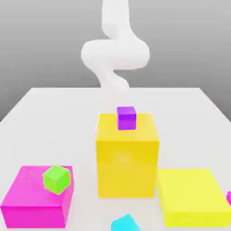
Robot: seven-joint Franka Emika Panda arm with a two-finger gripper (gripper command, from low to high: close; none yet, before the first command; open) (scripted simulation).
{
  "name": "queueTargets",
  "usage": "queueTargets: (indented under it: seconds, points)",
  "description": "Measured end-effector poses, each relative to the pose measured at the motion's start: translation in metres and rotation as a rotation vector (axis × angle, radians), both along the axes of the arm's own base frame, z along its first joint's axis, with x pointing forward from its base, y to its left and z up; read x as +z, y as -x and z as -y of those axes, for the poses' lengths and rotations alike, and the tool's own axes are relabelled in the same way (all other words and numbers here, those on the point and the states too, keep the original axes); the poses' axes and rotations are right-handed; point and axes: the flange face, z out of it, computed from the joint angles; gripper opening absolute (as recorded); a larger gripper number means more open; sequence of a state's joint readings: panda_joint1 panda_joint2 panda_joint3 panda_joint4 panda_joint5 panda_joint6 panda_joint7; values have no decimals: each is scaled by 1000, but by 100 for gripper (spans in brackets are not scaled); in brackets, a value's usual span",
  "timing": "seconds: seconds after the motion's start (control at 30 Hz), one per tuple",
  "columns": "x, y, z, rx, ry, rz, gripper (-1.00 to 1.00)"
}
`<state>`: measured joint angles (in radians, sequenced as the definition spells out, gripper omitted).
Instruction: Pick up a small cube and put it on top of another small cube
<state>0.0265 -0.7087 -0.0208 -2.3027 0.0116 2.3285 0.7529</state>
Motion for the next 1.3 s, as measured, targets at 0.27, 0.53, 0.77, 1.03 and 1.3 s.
queueTargets:
  seconds: [0.27,0.53,0.77,1.03,1.3]
  points:
    - [-119,-89,-7,140,34,-206,0]
    - [-257,-139,-18,268,84,-404,0]
    - [-383,-150,-26,376,145,-576,0]
    - [-515,-139,-25,459,205,-710,0]
    - [-547,-138,-25,460,204,-713,-100]
